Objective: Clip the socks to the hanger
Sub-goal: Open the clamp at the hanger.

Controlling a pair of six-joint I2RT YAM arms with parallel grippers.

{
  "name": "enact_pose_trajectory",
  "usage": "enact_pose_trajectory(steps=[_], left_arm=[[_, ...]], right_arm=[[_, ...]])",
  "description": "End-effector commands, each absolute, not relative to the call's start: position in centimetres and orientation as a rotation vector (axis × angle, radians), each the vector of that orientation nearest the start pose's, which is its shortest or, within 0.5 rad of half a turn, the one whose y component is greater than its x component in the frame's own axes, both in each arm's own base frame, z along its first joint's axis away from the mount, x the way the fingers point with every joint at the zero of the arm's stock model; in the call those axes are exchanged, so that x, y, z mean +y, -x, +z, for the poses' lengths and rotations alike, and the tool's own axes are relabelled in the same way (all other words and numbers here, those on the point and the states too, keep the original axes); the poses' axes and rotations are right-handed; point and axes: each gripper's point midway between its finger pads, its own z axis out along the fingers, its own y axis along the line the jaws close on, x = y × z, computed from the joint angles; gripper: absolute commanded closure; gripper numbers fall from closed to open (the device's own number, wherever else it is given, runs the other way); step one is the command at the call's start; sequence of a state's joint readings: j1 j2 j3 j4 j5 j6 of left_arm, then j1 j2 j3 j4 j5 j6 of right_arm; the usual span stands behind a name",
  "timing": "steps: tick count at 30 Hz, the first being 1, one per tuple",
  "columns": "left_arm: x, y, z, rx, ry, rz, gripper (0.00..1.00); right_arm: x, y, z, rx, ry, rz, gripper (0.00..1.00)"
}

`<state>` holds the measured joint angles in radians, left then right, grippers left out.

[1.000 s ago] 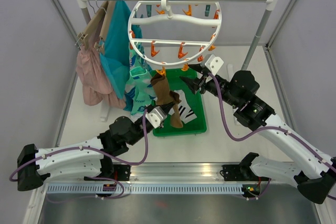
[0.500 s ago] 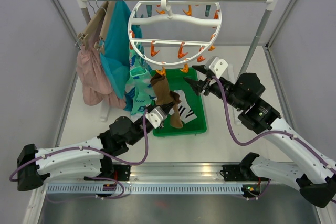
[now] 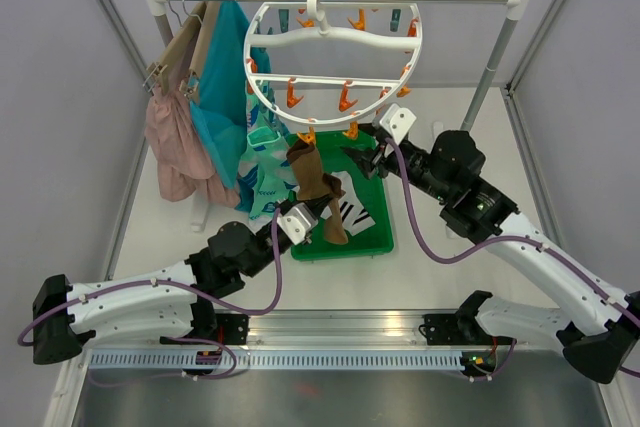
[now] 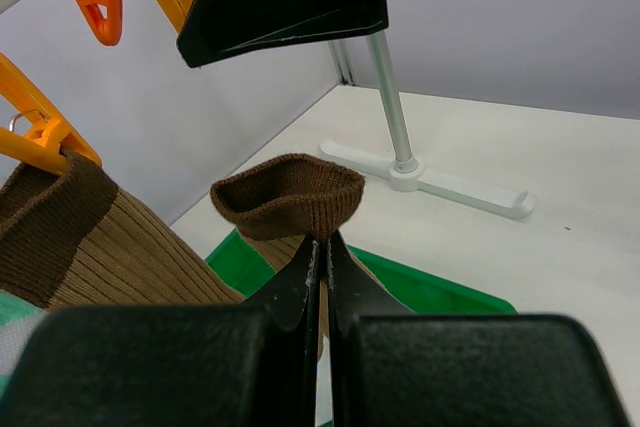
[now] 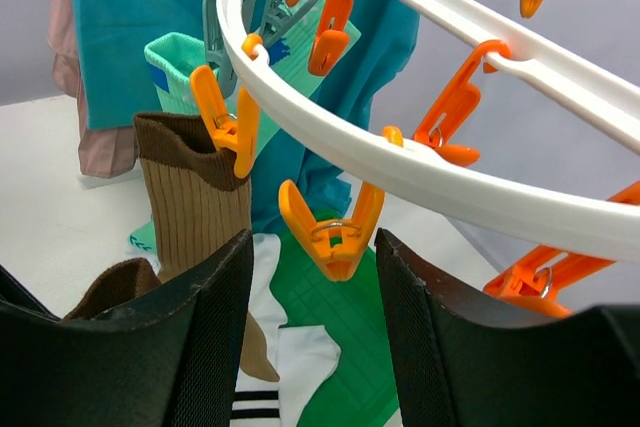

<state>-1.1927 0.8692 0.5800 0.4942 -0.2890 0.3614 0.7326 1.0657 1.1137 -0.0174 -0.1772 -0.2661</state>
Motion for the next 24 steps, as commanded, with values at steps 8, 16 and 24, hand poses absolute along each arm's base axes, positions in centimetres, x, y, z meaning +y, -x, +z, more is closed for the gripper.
enact_pose_trajectory(steps=[8, 16, 24], left_arm=[[-28.9, -18.7, 32.0, 1.124, -0.78, -0.461, 0.98], [-28.9, -18.8, 31.9, 1.126, -0.782, -0.457, 0.98], [-29.0, -18.8, 31.8, 1.129, -0.783, -0.458, 0.98]], right_arm=[[27.4, -27.6, 43.1, 1.171, 0.843, 0.486, 0.42], [27.7, -27.7, 43.6, 1.153, 0.827, 0.5, 0.43], [27.8, -27.7, 43.9, 1.142, 0.786, 0.534, 0.49]])
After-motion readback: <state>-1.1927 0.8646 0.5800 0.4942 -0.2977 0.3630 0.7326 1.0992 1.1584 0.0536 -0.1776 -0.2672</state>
